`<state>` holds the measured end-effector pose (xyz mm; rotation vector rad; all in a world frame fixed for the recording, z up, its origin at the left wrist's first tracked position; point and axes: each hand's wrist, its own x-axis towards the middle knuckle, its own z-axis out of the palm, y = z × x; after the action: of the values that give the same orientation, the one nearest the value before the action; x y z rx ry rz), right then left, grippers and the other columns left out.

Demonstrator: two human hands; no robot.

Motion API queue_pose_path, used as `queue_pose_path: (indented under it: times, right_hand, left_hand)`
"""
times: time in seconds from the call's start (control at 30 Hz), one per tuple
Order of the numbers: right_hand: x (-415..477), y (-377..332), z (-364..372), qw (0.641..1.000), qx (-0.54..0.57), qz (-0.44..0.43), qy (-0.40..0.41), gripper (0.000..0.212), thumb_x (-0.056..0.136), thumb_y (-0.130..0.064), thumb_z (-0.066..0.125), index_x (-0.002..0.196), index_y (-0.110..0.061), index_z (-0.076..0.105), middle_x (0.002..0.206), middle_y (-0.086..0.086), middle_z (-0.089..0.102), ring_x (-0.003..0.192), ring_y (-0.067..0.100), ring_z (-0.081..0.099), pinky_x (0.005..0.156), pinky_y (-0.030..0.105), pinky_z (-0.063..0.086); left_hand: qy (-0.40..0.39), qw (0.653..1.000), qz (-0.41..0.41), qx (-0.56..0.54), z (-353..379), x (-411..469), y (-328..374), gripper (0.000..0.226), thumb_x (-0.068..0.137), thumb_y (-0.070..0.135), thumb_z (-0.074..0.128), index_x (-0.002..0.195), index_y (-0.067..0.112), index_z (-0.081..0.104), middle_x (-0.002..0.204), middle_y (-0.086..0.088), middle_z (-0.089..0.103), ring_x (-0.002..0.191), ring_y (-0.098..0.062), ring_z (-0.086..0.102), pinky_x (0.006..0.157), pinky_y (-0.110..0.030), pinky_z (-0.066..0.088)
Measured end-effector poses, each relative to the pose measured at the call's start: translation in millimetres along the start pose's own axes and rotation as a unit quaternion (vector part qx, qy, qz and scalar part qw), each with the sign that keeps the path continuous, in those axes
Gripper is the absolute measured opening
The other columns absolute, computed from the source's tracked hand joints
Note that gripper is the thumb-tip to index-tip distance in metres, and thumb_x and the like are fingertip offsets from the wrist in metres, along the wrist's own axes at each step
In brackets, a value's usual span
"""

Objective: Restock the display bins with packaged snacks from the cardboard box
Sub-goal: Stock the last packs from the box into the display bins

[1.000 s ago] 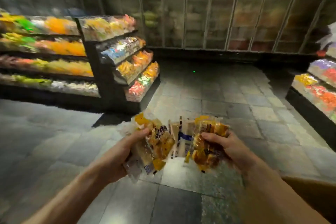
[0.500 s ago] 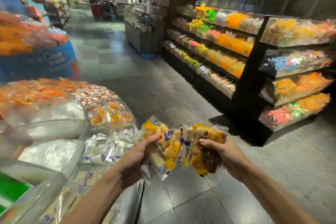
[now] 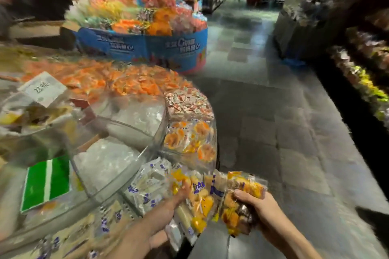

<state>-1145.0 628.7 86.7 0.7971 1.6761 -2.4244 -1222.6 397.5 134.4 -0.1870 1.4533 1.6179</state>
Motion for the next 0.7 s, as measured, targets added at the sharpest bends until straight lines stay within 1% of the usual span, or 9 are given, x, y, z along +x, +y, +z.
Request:
queue_pose_path:
  times: [0.1, 0.2, 0.27, 0.37, 0.43, 0.53, 0.6, 0.63, 0.7]
  right_hand:
    - [41, -35, -32, 0.999, -0.028, 0.020, -0.024, 0.045, 0.064, -0.023, 0.092, 0.097, 0.001, 0.073, 0.085, 0.022, 0.068, 0.064, 0.028, 0.064, 0.066, 0.042, 0.051]
    - [78, -63, -52, 0.999, -0.041, 0.032, -0.014, 0.045, 0.063, -0.020, 0.084, 0.099, 0.005, 0.074, 0.091, 0.023, 0.073, 0.076, 0.034, 0.066, 0.065, 0.037, 0.055]
    - [104, -82, -58, 0.997, -0.045, 0.047, -0.030, 0.050, 0.063, -0.018, 0.083, 0.102, 0.010, 0.071, 0.092, 0.024, 0.072, 0.079, 0.035, 0.064, 0.067, 0.040, 0.055]
    - [148, -103, -63, 0.994, -0.066, 0.063, -0.055, 0.047, 0.067, -0.016, 0.082, 0.108, 0.005, 0.072, 0.103, 0.026, 0.073, 0.087, 0.037, 0.070, 0.087, 0.052, 0.057]
    - [179, -116, -65, 0.990, -0.079, 0.081, -0.081, 0.040, 0.074, -0.016, 0.080, 0.109, 0.001, 0.072, 0.103, 0.024, 0.074, 0.087, 0.036, 0.073, 0.085, 0.048, 0.059]
    - [230, -138, -67, 0.984, -0.118, 0.089, -0.097, 0.044, 0.074, -0.020, 0.082, 0.112, -0.001, 0.071, 0.104, 0.023, 0.074, 0.091, 0.037, 0.073, 0.093, 0.050, 0.056]
    - [265, -156, -67, 0.980, -0.145, 0.089, -0.100, 0.055, 0.068, -0.026, 0.088, 0.114, -0.003, 0.071, 0.106, 0.021, 0.074, 0.097, 0.039, 0.072, 0.101, 0.055, 0.051]
    - [281, -168, -66, 0.979, -0.154, 0.086, -0.101, 0.061, 0.063, -0.028, 0.093, 0.114, -0.003, 0.072, 0.107, 0.021, 0.074, 0.100, 0.039, 0.071, 0.102, 0.055, 0.050]
    - [309, -191, -60, 0.974, -0.177, 0.080, -0.116, 0.069, 0.055, -0.033, 0.096, 0.113, -0.004, 0.073, 0.109, 0.021, 0.074, 0.103, 0.040, 0.070, 0.102, 0.055, 0.049]
  left_hand:
    - [0.029, 0.998, -0.018, -0.047, 34, 40, 15, 0.048, 0.085, 0.033, 0.066, 0.128, 0.013, 0.059, 0.095, -0.002, 0.078, 0.085, -0.008, 0.074, 0.067, -0.019, 0.055]
    - [0.061, 0.996, -0.001, -0.061, 66, 51, 43, 0.007, 0.095, 0.021, 0.060, 0.098, 0.015, 0.060, 0.056, 0.009, 0.068, 0.046, 0.001, 0.063, 0.041, -0.012, 0.045]
    - [0.081, 0.993, 0.012, -0.086, 70, 71, 53, 0.017, 0.097, 0.028, 0.060, 0.112, 0.020, 0.058, 0.087, 0.010, 0.067, 0.069, -0.001, 0.062, 0.052, -0.008, 0.046]
    - [0.131, 0.986, 0.025, -0.103, 56, 114, 54, 0.086, 0.075, 0.060, 0.075, 0.148, 0.029, 0.041, 0.158, 0.003, 0.033, 0.144, -0.020, 0.034, 0.117, -0.034, 0.030]
    - [0.159, 0.979, 0.024, -0.126, 51, 137, 63, 0.090, 0.078, 0.064, 0.065, 0.154, 0.031, 0.031, 0.164, -0.002, 0.018, 0.151, -0.026, 0.019, 0.118, -0.042, 0.022]
    - [0.165, 0.962, 0.026, -0.214, 48, 173, 85, 0.075, 0.081, 0.052, 0.064, 0.147, 0.024, 0.042, 0.152, -0.015, 0.042, 0.131, -0.030, 0.051, 0.100, -0.039, 0.040]
    - [0.186, 0.939, 0.017, -0.288, 39, 203, 102, 0.046, 0.082, 0.044, 0.069, 0.119, 0.018, 0.059, 0.107, -0.023, 0.072, 0.093, -0.031, 0.072, 0.089, -0.044, 0.049]
    - [0.207, 0.923, 0.014, -0.324, 32, 219, 110, 0.042, 0.082, 0.043, 0.071, 0.110, 0.014, 0.061, 0.091, -0.021, 0.074, 0.078, -0.031, 0.073, 0.086, -0.046, 0.052]
    - [0.226, 0.892, 0.026, -0.391, 21, 245, 129, 0.050, 0.073, 0.041, 0.074, 0.110, 0.009, 0.065, 0.095, -0.024, 0.071, 0.078, -0.032, 0.069, 0.085, -0.047, 0.052]
